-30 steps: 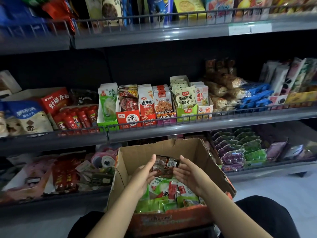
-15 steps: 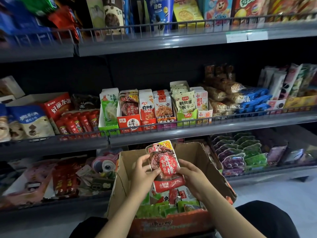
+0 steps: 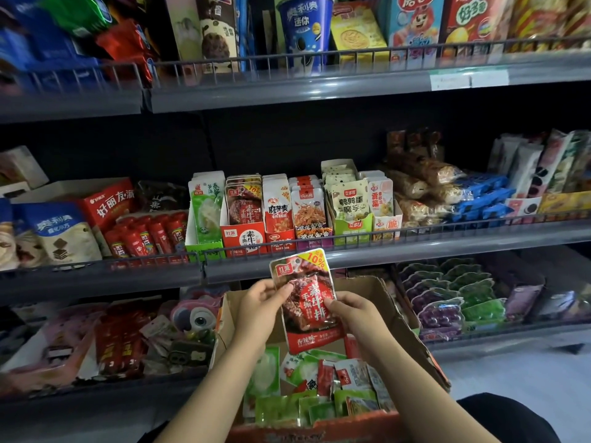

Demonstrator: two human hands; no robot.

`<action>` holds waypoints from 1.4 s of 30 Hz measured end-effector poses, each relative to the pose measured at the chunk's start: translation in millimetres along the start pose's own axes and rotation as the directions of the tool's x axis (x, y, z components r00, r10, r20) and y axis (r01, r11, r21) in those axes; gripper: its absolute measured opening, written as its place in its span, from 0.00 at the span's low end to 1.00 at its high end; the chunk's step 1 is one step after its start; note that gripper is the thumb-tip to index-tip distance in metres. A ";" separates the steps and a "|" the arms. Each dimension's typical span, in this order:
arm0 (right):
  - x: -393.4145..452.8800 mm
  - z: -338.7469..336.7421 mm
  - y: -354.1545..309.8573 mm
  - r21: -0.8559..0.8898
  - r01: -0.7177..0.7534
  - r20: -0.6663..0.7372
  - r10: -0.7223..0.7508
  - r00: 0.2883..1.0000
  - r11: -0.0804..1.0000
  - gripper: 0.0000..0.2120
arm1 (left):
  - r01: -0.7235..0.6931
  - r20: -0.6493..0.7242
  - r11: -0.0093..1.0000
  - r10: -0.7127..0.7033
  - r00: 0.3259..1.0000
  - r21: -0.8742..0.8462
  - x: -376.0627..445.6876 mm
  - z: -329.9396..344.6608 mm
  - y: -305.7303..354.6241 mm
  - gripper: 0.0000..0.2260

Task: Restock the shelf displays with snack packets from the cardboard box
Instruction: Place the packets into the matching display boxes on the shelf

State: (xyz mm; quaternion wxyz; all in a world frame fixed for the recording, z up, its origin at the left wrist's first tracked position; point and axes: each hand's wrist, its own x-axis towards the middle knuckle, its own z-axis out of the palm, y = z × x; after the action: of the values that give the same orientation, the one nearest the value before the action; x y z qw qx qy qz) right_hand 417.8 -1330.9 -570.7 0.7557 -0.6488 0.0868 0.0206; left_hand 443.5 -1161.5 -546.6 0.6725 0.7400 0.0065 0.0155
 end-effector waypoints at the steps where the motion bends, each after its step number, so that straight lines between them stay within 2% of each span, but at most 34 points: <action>1: 2.9 0.3 -4.1 -0.004 0.008 0.005 -0.008 1.000 1.000 0.07 | -0.008 0.000 1.000 0.008 1.000 0.007 5.0 -0.9 4.3 0.06; 4: 12.3 2.1 -19.7 -0.012 0.070 0.008 -0.070 0.998 0.997 0.06 | -0.048 0.019 0.998 0.048 0.999 0.028 17.8 -2.8 18.0 0.04; 8: 32.5 4.8 -42.9 -0.159 0.190 -0.006 -0.193 0.981 0.969 0.07 | -0.106 0.063 0.990 0.101 0.993 0.092 35.0 -4.6 31.3 0.02; 12: 55.7 10.7 -65.1 -0.249 0.237 0.017 -0.240 0.971 0.939 0.07 | -0.134 0.055 0.987 0.130 0.990 0.088 57.1 -7.1 42.7 0.03; 19: 104.3 41.4 -108.0 -0.390 0.389 0.023 -0.413 0.910 0.835 0.03 | -0.230 -0.084 0.961 0.244 0.966 0.153 107.7 -26.3 70.1 0.04; 27: 156.9 92.6 -155.1 -0.410 0.509 0.081 -0.526 0.847 0.757 0.03 | -0.323 -0.225 0.938 0.344 0.911 0.125 178.8 -63.4 100.4 0.08; 31: 186.2 112.6 -164.0 -0.446 0.536 0.067 -0.571 0.818 0.717 0.02 | -0.373 -0.270 0.921 0.390 0.880 0.113 201.9 -73.8 105.8 0.05; 35: 215.2 126.8 -163.1 -0.474 0.511 0.030 -0.566 0.824 0.717 0.06 | -0.339 -0.314 0.937 0.348 0.883 0.085 225.7 -78.8 101.2 0.05; 39: 231.7 133.1 -157.4 -0.443 0.492 0.010 -0.545 0.839 0.750 0.05 | -0.277 -0.326 0.960 0.272 0.906 0.032 245.9 -83.0 90.7 0.04; 42: 240.9 137.8 -158.3 -0.439 0.498 0.014 -0.549 0.836 0.748 0.08 | -0.266 -0.330 0.964 0.250 0.910 -0.004 256.6 -88.0 88.8 0.05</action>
State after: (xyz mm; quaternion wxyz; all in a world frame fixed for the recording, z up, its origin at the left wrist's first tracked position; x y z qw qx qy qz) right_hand 692.0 -1239.9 -434.4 0.5646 -0.7955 -0.0615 -0.2115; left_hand 696.2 -1074.6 -446.2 0.6719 0.7049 0.0197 0.2266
